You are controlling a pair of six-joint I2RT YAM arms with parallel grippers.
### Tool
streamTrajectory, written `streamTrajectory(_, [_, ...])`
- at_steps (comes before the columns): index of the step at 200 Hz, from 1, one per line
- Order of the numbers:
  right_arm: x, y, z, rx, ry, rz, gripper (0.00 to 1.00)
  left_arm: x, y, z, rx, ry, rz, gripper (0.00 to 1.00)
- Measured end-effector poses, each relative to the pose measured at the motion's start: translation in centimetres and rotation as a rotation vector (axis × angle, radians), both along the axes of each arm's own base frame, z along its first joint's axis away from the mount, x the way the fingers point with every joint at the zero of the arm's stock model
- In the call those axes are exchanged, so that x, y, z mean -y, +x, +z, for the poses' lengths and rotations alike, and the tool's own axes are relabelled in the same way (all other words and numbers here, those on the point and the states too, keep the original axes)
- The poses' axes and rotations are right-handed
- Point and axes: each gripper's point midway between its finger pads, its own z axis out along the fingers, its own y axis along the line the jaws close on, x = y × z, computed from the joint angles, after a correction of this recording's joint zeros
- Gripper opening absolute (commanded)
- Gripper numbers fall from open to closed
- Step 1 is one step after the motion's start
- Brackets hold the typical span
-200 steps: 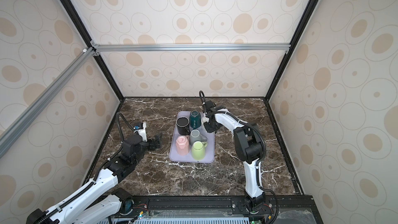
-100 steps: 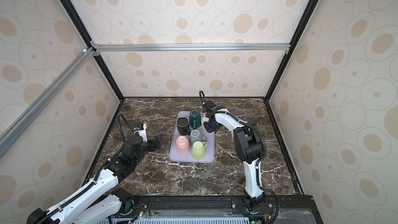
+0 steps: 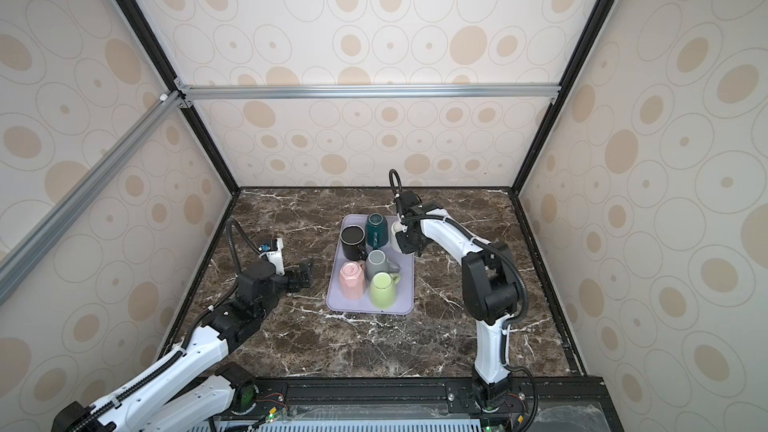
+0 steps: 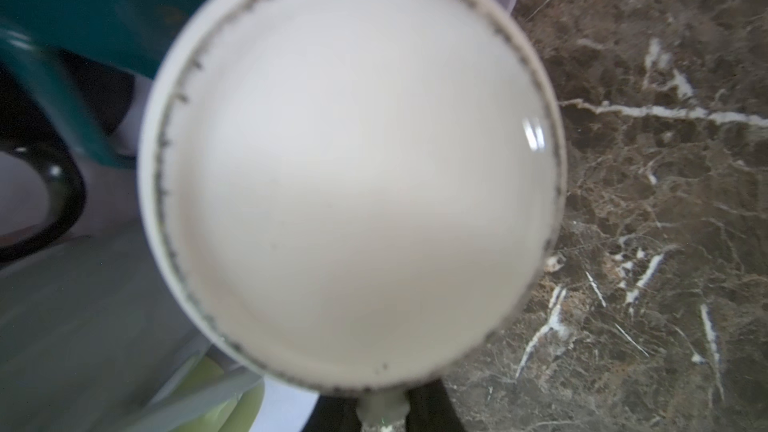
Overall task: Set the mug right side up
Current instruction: 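Lift the white mug with the right gripper toward the left gripper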
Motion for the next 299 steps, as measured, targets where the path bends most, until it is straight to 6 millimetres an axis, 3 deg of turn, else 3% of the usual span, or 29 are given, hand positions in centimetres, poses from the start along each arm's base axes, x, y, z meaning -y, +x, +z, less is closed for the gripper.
streamTrajectory(72, [-0.4, -3.7, 6.6, 0.115, 0.217, -0.038, 0.00, 1.5, 0.3, 0.3, 0.006, -0.073, -0.050, 0.98])
streamTrajectory(131, [-2.4, -7.1, 12.0, 0.191, 0.507, -0.035, 0.00, 4.1, 0.8, 0.2, -0.017, -0.172, -0.137, 0.98])
streamTrajectory(175, [-3.6, -8.7, 15.3, 0.222, 0.692, -0.038, 0.00, 6.2, 1.2, 1.9, 0.009, -0.259, -0.219, 0.98])
streamTrajectory(222, [-4.7, -9.8, 16.2, 0.207, 0.837, -0.051, 0.00, 8.3, 0.9, 5.0, 0.073, -0.414, -0.314, 0.98])
streamTrajectory(299, [-7.0, -10.3, 17.1, 0.184, 0.968, -0.027, 0.00, 11.4, -0.7, 7.2, 0.075, -0.563, -0.442, 0.98])
